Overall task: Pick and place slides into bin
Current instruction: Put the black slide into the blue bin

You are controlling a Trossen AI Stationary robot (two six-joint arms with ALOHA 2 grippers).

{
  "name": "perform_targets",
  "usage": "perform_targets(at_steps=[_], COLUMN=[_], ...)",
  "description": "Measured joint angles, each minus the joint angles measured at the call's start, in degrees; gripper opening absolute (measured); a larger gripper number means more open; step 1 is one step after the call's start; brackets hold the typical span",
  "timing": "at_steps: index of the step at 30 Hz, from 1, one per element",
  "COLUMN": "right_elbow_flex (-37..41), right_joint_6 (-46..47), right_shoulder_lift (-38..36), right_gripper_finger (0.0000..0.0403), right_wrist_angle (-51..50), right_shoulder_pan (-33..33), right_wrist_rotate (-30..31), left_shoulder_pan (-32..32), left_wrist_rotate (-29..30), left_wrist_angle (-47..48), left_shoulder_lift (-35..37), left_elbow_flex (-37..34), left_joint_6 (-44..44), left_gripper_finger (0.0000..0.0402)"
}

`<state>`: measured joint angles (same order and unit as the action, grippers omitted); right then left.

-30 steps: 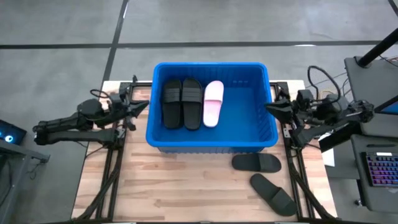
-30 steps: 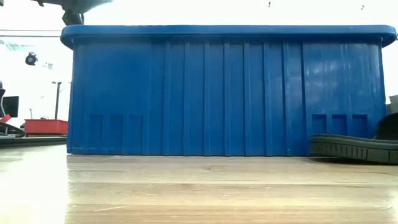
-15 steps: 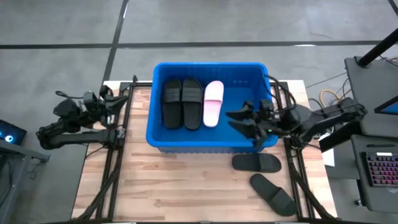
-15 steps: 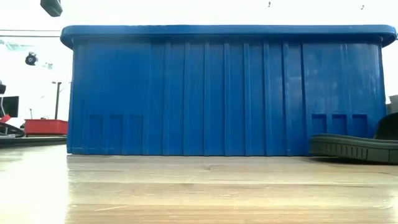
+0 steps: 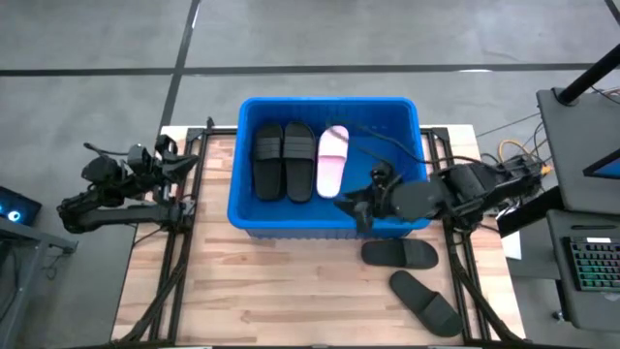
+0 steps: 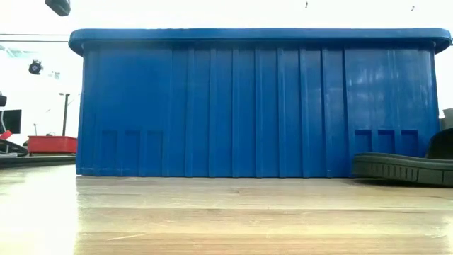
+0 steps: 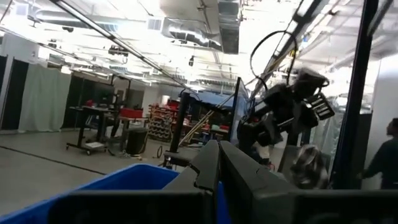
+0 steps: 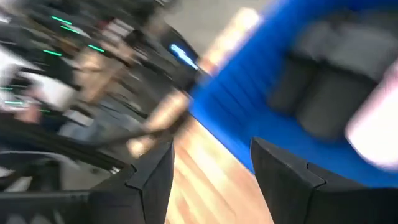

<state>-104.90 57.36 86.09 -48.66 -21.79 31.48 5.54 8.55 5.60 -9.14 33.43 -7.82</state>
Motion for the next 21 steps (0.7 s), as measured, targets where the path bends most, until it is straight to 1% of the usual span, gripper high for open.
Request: perform_targets(at_steps=[4,6,9,12,13,17,21], right_elbow_flex=[-9.5,-13.3,-17.4,-20.3,-20.7,-20.7,-18.4], right_joint_6=[15.5,21.4,27.9,30.7,31.2,31.6,32.3], right_shoulder_lift=[5.7,8.5,12.8,17.0,18.2,22.4,26.4], right_gripper_finger=[0.0203,0.0203,0.0203,0.0203,0.0203,0.0203,0.0203], right_wrist_angle=[-21.0,-28.8,-36.5,-41.4,-41.5,-41.3,-41.3], right_shoulder_pan=[-1.1,-1.5,-2.2,-2.6,-2.6,-2.7,-2.9], right_wrist_rotate=[-2.0,-5.2,-10.3,-16.4,-18.8,-27.6,-35.3], left_shoulder_pan=[0.0,0.0,0.0,0.0,0.0,0.0,0.0], left_wrist_rotate=[-0.8,-0.9,-0.9,-0.9,-0.9,-0.9,-0.9], left_wrist_angle=[0.8,1.2,1.2,1.3,1.2,1.4,1.4], left_shoulder_lift=[-0.3,-0.3,-0.3,-0.2,-0.2,-0.1,-0.2], left_elbow_flex=[0.0,-0.1,-0.1,-0.1,-0.1,-0.1,-0.1], left_joint_6=[2.2,2.2,2.2,2.2,2.2,2.3,2.3], left_gripper_finger=[0.0,0.0,0.0,0.0,0.0,0.0,0.0])
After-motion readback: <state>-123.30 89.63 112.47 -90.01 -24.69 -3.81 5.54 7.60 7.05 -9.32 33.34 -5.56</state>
